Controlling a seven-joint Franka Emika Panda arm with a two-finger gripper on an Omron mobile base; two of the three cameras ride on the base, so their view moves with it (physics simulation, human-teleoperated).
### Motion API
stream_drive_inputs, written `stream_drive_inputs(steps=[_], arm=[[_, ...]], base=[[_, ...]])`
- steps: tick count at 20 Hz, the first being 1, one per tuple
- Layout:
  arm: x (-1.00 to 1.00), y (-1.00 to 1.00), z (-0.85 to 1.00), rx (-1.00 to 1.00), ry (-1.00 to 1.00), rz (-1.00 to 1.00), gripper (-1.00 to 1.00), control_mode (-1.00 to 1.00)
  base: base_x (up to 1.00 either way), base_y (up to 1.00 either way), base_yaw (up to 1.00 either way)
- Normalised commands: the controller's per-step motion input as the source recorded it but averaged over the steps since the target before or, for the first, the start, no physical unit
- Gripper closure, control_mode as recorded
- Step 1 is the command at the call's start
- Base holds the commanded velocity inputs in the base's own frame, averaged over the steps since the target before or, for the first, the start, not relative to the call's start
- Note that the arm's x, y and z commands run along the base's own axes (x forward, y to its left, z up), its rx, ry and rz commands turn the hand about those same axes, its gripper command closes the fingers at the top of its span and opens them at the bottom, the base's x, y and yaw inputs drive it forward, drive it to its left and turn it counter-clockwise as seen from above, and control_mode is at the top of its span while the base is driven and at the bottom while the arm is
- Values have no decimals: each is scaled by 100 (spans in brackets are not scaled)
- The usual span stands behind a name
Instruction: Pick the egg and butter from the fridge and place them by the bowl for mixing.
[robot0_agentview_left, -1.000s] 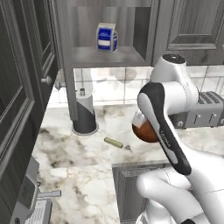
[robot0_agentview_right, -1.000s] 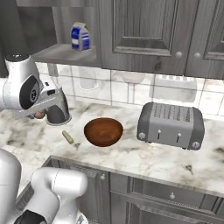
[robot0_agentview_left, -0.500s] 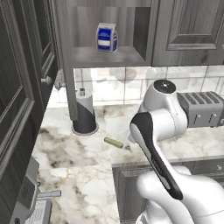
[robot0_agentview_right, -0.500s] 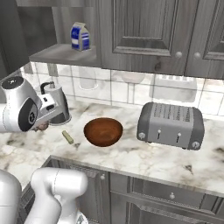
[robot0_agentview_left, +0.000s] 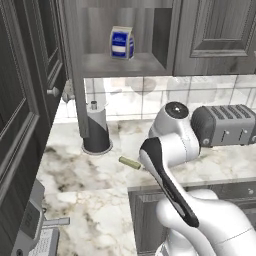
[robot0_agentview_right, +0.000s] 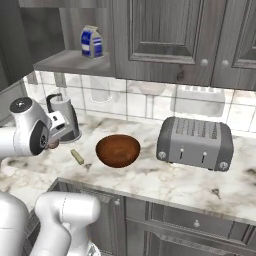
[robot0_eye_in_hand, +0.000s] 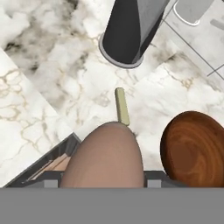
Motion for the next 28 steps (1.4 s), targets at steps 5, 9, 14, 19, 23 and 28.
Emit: stream_drive_inputs(steps=[5,9,14,19,23,28], arm=[[46,11,-16,0,-2,0,100,-100],[50,0,-18,0,0,0,100,-100],[51,0,-23,0,0,0,100,-100],[50,0,-24,0,0,0,100,-100],[45,0,-37,-3,0,0,100,-100],[48,1,-32,-3,0,0,100,-100]], base=[[0,0,0],[0,0,0],[0,0,0],[0,0,0],[0,0,0],[0,0,0]])
